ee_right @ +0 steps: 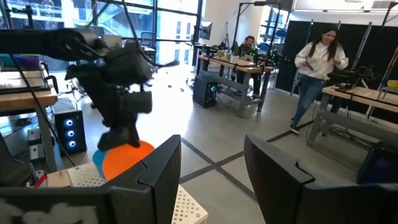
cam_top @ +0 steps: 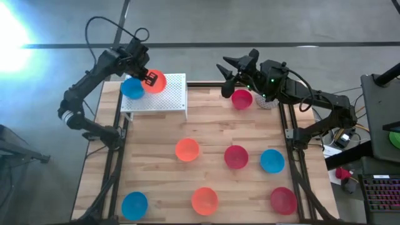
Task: Pick & Place Mini bowls
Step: Put the top orange bowl on the center part of the shelf
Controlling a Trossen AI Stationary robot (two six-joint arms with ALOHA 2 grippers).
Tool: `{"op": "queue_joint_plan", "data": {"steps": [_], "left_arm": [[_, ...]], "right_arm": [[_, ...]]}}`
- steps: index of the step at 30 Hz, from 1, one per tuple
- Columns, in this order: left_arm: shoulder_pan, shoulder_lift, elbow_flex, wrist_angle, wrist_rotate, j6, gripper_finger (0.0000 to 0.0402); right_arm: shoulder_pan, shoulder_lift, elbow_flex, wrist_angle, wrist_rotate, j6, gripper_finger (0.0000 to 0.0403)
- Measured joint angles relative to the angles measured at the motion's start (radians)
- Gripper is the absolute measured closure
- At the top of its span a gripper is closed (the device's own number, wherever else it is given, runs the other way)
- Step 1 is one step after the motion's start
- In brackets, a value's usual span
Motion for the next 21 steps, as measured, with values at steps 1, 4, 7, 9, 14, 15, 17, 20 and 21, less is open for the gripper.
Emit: {"op": "queue_joint_plan", "data": {"steps": [1,4,7,9,14,15,17,20,21], "left_arm": [[0.000,0.014,0.000,0.006,0.003,0.013,0.0401],[0.000,0.050,0.005,0.009,0.005,0.024,0.0401],[0.001,0.072,0.004,0.017,0.012,0.024,0.0401],[0.000,0.093,0.000,0.018,0.022,0.036,0.0401],[0.000,0.133,-0.002,0.018,0.018,0.045,0.0401],[0.000,0.134,-0.002,0.018,0.009,0.045,0.0401],[0.000,0.138,-0.002,0.018,-0.006,0.046,0.0401],[0.000,0.138,-0.002,0.014,-0.006,0.045,0.0401],[0.000,0.138,-0.002,0.011,-0.007,0.046,0.0401]], "right_arm": [[0.000,0.000,0.000,0.000,0.000,0.000,0.0229],[0.000,0.000,0.000,0.000,0.000,0.004,0.0229],[0.000,-0.001,0.000,0.000,0.000,0.003,0.0229],[0.000,-0.001,0.000,0.000,0.000,0.003,0.0229],[0.000,-0.001,0.000,0.000,0.000,-0.001,0.0229],[0.000,-0.002,0.000,0.000,0.000,-0.001,0.0229],[0.000,-0.002,0.000,0.000,0.000,-0.001,0.0229],[0.000,-0.002,0.000,0.000,0.000,-0.002,0.0229],[0.000,-0.002,0.000,0.000,0.000,-0.001,0.0229]]}}
